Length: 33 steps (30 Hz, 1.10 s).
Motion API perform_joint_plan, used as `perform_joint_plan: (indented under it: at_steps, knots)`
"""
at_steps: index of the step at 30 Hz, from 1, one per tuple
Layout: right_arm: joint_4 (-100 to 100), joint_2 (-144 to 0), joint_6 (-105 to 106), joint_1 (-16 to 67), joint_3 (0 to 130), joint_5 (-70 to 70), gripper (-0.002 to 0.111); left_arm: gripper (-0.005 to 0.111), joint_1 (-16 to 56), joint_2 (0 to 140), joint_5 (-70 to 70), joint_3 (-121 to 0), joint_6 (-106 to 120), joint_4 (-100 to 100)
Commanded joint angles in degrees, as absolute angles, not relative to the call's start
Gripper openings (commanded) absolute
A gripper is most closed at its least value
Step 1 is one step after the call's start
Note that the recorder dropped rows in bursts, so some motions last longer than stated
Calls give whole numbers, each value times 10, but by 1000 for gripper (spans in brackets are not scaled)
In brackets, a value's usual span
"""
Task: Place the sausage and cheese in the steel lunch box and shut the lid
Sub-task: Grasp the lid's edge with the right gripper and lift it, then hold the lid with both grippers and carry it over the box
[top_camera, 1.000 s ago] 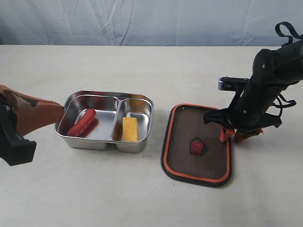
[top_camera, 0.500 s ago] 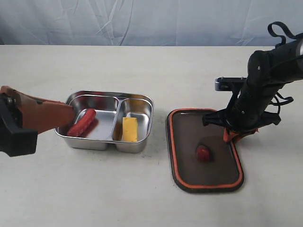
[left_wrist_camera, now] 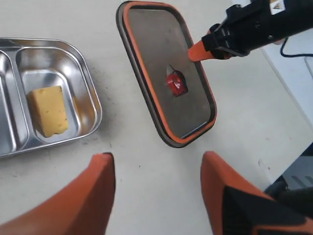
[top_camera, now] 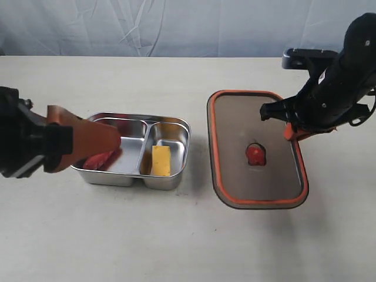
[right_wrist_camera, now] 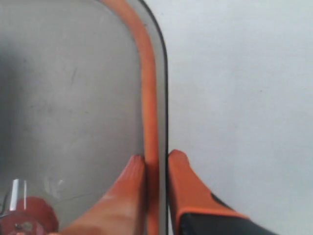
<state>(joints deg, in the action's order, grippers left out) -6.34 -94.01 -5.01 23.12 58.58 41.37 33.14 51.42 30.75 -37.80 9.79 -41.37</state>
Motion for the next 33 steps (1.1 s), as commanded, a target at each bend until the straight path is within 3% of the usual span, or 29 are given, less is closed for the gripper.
perform_joint_plan:
  at_steps: [1, 12, 33]
  knots:
    - [-111, -895, -8, 228, 586, 425, -1, 52, 329, 549, 272, -375, 100, -459]
    - [-291, -876, 131, 228, 586, 431, -1, 52, 329, 608, 256, -375, 329, -710]
    - [-351, -876, 161, 297, 586, 419, -1, 52, 329, 637, 252, -375, 405, -757]
